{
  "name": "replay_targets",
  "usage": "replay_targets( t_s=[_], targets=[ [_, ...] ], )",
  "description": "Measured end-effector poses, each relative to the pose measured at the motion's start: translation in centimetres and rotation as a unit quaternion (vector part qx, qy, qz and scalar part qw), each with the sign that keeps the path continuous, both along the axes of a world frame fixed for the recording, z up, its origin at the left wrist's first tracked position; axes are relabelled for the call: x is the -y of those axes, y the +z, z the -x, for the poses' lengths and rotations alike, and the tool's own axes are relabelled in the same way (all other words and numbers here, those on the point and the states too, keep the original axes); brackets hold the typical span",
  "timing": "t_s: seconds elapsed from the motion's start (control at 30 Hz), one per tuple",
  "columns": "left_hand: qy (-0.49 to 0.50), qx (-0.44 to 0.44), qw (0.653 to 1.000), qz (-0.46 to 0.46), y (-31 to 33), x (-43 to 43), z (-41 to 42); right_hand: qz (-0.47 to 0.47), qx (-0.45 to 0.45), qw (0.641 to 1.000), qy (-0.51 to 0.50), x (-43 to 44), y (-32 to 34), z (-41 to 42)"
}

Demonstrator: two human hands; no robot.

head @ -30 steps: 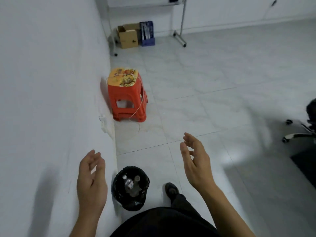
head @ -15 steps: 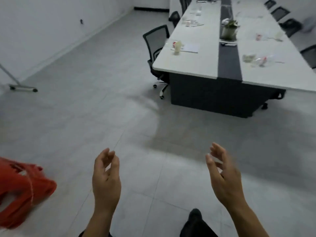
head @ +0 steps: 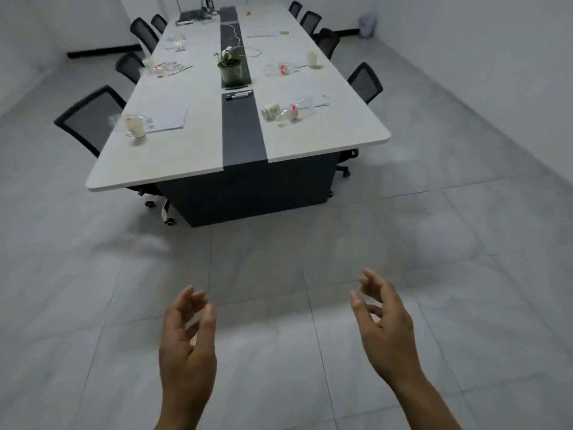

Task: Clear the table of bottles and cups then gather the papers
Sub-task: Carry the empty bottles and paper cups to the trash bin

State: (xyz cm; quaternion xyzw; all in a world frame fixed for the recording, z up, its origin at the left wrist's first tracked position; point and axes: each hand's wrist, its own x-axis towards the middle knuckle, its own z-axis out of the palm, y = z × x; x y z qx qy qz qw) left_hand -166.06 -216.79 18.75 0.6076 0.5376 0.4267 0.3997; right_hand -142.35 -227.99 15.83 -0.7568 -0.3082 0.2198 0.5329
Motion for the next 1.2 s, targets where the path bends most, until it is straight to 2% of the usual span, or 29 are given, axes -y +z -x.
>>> replay_targets(
  t_s=[0.13,0.37,0.47,0.67,0.87,1.03,1.2],
  targets=[
    [-0.029,-0.007,1.000,-0.001,-0.1,-3.8,-7.3,0.003,-0.008,1.000,-0.003,-3.0,-0.2,-7.0],
    [-0.055,0.008,0.998,0.043,-5.9,-14.3,-21.9,0.042,-0.016,0.998,-0.045,-11.2,-4.1,-20.7],
    [-0.115,0.015,0.990,0.080,-6.1,-19.5,-30.5,0.067,-0.003,0.995,-0.072,-14.4,-2.8,-28.0],
    [-0.229,0.019,0.971,0.059,-2.0,-29.4,-49.4,0.030,-0.004,0.983,-0.184,-18.6,0.7,-41.9],
    [-0.304,0.000,0.952,0.035,-2.3,-36.2,-68.3,0.017,-0.030,0.962,-0.272,-21.9,-2.6,-56.5],
    [-0.298,-0.045,0.953,0.036,-4.2,-40.3,-82.3,0.018,-0.053,0.969,-0.239,-28.5,-5.2,-72.1],
    [-0.224,-0.040,0.973,0.034,-1.0,-46.5,-93.9,0.015,-0.006,0.988,-0.152,-37.5,-1.3,-88.1]
  ],
)
